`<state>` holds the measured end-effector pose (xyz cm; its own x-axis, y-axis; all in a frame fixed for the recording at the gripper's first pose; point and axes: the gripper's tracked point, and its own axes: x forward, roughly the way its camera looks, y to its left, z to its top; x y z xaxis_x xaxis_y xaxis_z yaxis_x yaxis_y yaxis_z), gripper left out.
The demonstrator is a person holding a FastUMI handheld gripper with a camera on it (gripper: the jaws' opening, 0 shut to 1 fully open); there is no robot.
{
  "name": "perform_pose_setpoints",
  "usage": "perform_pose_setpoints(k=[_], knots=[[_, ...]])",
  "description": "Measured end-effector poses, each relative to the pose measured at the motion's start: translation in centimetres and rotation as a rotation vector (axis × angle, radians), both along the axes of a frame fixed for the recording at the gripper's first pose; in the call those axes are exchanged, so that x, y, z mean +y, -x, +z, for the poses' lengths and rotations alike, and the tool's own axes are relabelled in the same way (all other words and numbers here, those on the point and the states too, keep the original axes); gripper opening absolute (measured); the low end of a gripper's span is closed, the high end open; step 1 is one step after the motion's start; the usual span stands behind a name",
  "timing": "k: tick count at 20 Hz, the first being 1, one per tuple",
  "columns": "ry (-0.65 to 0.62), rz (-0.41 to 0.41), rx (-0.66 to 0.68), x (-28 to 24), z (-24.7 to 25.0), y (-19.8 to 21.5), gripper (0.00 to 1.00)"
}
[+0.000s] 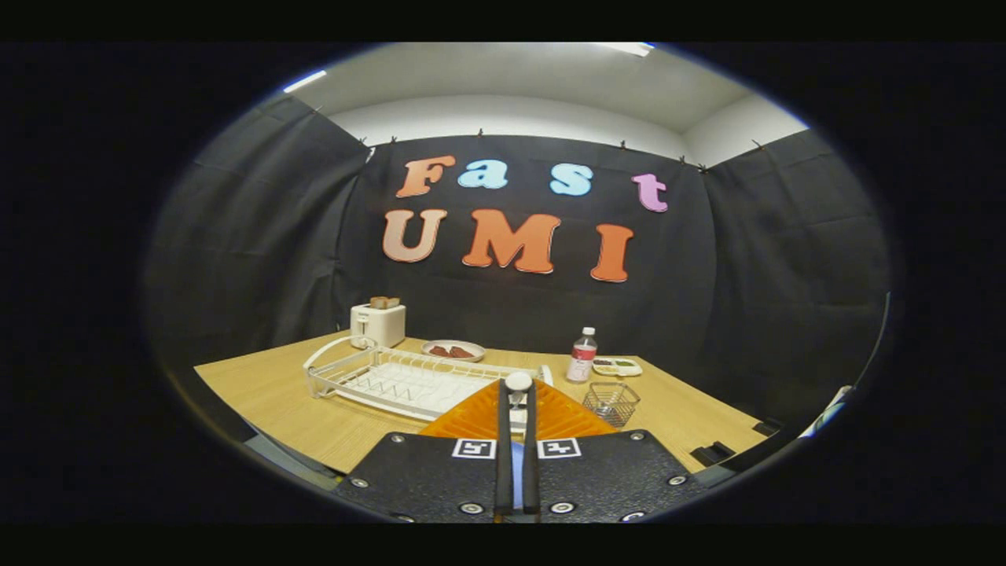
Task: Take the plate from the dish rack, then take the spoon from the basket and place it into the plate.
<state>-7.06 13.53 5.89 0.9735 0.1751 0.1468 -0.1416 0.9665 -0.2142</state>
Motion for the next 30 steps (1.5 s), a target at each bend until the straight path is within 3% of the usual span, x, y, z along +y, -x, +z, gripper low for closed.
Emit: perform_pose_setpoints(k=[9,18,25,26,29,30], knots=[[0.015,0.06,0.097,2.0,-5.6,0.0,0.05],[0.02,0.049,0.201,1.9,-10.1,-2.1,0.05],[0.021,0.056,0.276,1.4,-11.2,-2.0,0.16],[0.019,0.056,0.273,1.2,-10.9,-2.1,0.2],[-0.007,0.05,0.273,0.4,-10.2,-2.5,0.55],[-0.017,0.042,0.275,0.1,-10.1,-2.7,0.8]])
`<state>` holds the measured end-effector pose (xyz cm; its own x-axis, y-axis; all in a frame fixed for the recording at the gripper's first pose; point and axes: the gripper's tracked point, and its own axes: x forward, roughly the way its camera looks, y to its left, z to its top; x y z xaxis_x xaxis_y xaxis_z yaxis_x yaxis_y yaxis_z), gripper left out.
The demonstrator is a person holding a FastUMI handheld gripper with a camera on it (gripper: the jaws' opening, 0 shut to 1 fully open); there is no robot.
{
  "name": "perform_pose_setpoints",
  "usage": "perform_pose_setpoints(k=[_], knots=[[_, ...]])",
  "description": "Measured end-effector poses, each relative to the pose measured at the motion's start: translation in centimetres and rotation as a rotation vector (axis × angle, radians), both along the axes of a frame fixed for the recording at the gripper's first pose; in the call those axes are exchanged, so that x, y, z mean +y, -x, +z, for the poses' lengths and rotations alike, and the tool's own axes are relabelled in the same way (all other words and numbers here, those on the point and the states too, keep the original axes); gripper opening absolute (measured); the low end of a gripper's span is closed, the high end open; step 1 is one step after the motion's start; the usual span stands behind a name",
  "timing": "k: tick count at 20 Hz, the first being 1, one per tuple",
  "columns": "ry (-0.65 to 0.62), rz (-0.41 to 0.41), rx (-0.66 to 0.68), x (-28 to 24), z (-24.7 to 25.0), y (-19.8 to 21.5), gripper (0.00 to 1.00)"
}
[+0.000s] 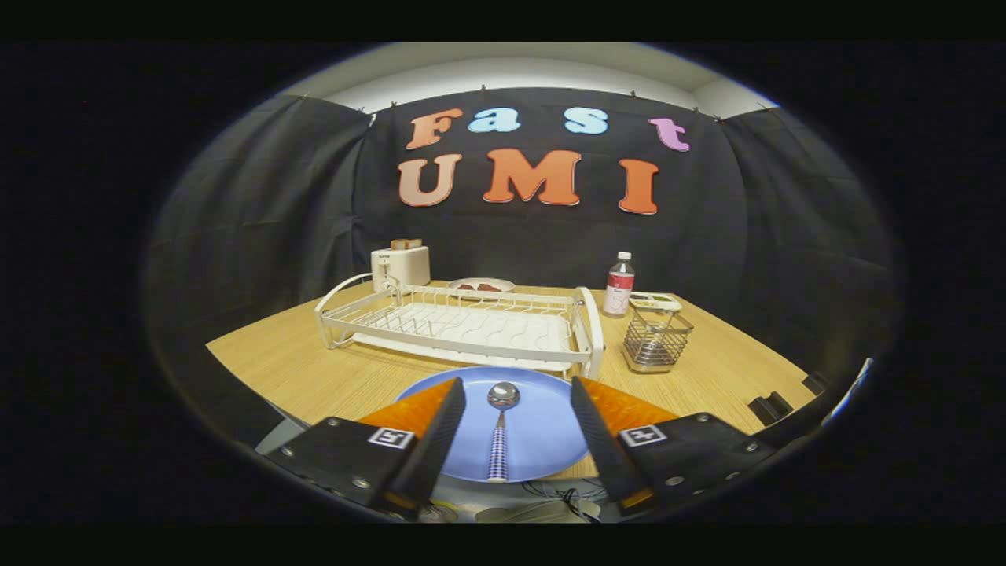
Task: Take the plate from the dish rack, then take the spoon from the basket and place it into the plate.
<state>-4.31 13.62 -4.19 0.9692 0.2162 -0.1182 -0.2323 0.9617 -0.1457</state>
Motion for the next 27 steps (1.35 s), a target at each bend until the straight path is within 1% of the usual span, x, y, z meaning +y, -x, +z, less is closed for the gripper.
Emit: perform_pose_setpoints(k=[2,6,10,16,21,27], knots=[[-0.012,-0.022,-0.001,-1.2,0.7,-0.5,0.97],[-0.037,-0.068,-0.019,-3.7,2.7,-1.2,0.98],[-0.022,-0.123,-0.07,-6.5,5.3,-1.9,0.98],[-0.024,-0.183,-0.113,-9.5,8.0,-2.8,0.98],[-0.047,-0.199,-0.118,-10.2,8.9,-3.4,0.98],[-0.038,-0.203,-0.106,-10.4,8.3,-3.7,0.98]])
